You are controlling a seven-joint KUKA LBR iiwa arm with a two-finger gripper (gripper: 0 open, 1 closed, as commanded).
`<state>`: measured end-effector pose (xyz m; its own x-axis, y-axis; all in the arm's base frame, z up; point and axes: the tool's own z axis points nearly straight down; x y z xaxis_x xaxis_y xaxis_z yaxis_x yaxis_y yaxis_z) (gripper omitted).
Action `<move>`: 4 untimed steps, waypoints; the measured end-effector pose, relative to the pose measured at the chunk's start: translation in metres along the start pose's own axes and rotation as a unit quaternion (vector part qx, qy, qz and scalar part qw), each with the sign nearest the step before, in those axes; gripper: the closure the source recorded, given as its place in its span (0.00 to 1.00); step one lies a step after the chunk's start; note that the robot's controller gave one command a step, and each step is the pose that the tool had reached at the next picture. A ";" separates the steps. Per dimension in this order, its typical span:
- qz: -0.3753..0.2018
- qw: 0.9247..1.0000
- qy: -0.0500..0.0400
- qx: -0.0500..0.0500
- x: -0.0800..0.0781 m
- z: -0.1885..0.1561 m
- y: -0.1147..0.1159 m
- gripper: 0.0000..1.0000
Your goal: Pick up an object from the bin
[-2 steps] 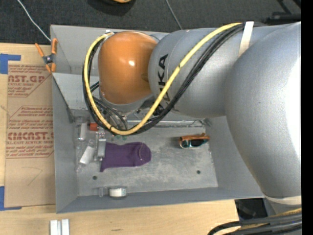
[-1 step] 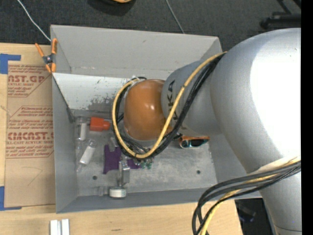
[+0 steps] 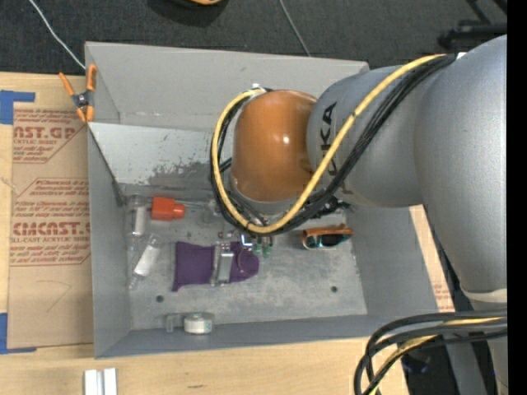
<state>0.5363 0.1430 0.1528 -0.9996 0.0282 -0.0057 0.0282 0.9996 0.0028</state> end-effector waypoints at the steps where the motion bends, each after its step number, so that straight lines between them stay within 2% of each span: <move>1: -0.081 0.997 0.006 0.001 0.009 0.086 0.014 0.00; 2: -0.003 1.000 -0.001 -0.001 -0.006 0.083 -0.001 0.00; 3: -0.080 0.997 0.004 0.000 0.008 0.085 0.015 1.00; 4: -0.080 0.997 0.004 0.000 0.008 0.085 0.015 1.00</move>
Offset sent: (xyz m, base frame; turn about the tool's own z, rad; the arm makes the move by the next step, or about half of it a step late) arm 0.0062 -0.0017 -0.0828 -0.0045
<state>0.5290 0.1580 0.0673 -0.9912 -0.1324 0.0021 -0.1324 0.9912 0.0019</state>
